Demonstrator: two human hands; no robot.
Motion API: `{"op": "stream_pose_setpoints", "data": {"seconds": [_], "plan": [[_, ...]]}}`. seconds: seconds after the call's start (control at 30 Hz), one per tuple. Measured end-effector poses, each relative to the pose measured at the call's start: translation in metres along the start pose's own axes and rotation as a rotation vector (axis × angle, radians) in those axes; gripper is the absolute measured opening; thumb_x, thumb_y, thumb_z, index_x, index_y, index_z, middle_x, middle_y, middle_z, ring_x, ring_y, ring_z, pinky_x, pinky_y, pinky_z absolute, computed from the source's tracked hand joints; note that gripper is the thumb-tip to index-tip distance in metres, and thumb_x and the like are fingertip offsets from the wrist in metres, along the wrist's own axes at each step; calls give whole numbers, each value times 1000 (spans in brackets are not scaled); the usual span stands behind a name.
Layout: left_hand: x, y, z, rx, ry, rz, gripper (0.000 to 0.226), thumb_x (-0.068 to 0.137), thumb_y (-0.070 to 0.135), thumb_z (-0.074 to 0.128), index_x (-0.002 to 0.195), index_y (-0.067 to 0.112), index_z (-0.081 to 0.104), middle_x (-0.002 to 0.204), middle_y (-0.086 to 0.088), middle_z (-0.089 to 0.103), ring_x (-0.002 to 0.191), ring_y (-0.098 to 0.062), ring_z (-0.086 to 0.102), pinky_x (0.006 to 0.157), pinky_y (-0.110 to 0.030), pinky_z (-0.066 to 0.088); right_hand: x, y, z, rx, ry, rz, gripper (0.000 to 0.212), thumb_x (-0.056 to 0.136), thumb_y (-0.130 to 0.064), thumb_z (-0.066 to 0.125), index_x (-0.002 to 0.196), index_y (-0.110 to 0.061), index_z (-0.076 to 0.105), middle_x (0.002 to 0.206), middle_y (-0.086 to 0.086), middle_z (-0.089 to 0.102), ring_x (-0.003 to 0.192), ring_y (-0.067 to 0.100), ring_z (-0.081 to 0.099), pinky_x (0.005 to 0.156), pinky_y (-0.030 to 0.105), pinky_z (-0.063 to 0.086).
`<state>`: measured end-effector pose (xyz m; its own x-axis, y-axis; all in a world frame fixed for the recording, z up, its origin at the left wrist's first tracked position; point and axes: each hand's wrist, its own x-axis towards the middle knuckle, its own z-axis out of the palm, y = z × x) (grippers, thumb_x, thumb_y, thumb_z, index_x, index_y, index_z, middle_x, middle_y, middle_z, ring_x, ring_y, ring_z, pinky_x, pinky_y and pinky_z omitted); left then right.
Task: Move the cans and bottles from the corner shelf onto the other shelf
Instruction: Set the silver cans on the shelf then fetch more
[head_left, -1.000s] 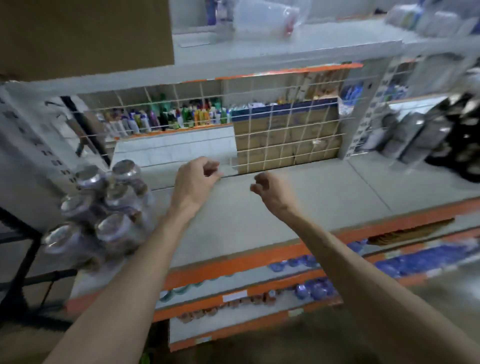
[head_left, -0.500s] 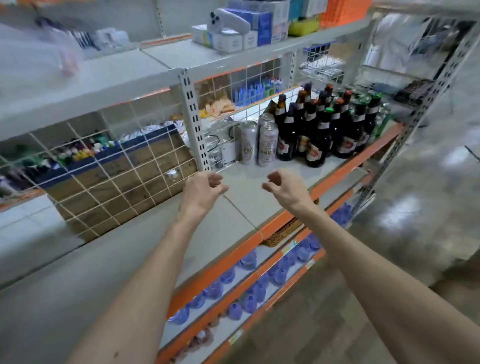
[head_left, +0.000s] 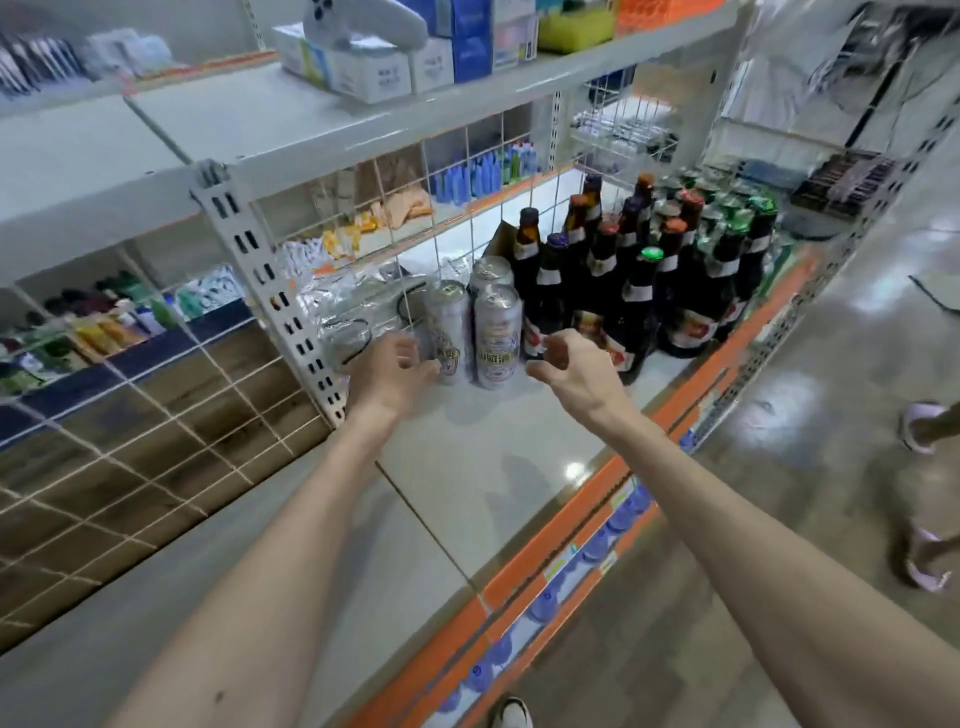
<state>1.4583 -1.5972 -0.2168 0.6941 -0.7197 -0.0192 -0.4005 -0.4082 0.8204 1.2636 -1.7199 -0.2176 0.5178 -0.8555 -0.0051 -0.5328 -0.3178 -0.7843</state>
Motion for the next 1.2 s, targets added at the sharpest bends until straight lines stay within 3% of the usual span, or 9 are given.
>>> {"op": "stream_pose_setpoints", "data": {"seconds": [0.17, 0.3, 0.4, 0.6, 0.77, 0.93, 1.0, 1.1, 1.2], "plan": [[54, -8, 19, -19, 109, 33, 50, 85, 33, 77, 128, 14, 59, 126, -3, 65, 114, -19, 61, 98, -43, 51, 59, 4, 19, 49, -16, -33, 35, 83, -25, 73, 113, -19, 56, 96, -4, 63, 92, 17, 59, 77, 31, 44], [90, -21, 33, -76, 20, 46, 59, 76, 47, 75, 128, 25, 60, 125, 9, 68, 114, -11, 64, 102, -44, 50, 83, 10, 31, 78, -35, -93, 52, 82, -30, 74, 127, -16, 50, 106, -4, 62, 96, 17, 58, 78, 32, 45], [100, -20, 43, -95, -5, 64, 64, 74, 42, 74, 134, 30, 55, 123, 10, 68, 113, -11, 64, 102, -43, 51, 93, 13, 36, 103, -33, -103, 60, 79, -32, 76, 131, -18, 49, 114, -3, 63, 102, 17, 59, 86, 35, 49], [101, -12, 52, -215, -70, 32, 74, 81, 3, 78, 146, 10, 44, 132, -2, 62, 118, -11, 60, 95, -12, 48, 106, 25, 41, 231, -91, -81, 69, 70, -37, 81, 130, -25, 49, 118, -7, 66, 109, 12, 62, 95, 41, 52], [102, -10, 52, -229, -52, 25, 74, 74, 7, 85, 140, 8, 51, 127, -5, 66, 114, -16, 63, 95, -22, 52, 113, 34, 42, 304, -108, -108, 69, 72, -34, 82, 131, -22, 50, 118, -5, 66, 108, 10, 63, 95, 40, 53], [92, -8, 57, -139, -1, 12, 88, 53, 36, 94, 127, 13, 52, 116, 1, 68, 105, -12, 66, 94, -32, 54, 110, 40, 37, 296, -102, -134, 64, 73, -39, 79, 129, -25, 53, 113, -7, 68, 104, 8, 65, 92, 40, 54], [89, -9, 54, -200, -82, 40, 88, 53, 29, 91, 129, 17, 50, 122, 3, 66, 112, -10, 64, 101, -33, 51, 108, 42, 35, 275, -90, -138, 61, 73, -40, 76, 128, -26, 54, 111, -7, 69, 101, 11, 65, 90, 42, 54], [82, -12, 47, -243, -157, 71, 80, 65, -3, 87, 135, 13, 52, 125, -3, 66, 114, -14, 62, 98, -22, 50, 106, 42, 32, 245, -74, -154, 55, 76, -36, 76, 126, -26, 56, 106, -7, 70, 97, 13, 65, 87, 43, 54], [71, -10, 49, -194, -46, 100, 70, 62, 4, 90, 126, 16, 64, 114, 3, 73, 106, -10, 68, 93, -26, 53, 100, 41, 27, 246, -83, -170, 53, 76, -35, 77, 125, -26, 57, 105, -7, 71, 96, 12, 66, 85, 42, 54]]}}
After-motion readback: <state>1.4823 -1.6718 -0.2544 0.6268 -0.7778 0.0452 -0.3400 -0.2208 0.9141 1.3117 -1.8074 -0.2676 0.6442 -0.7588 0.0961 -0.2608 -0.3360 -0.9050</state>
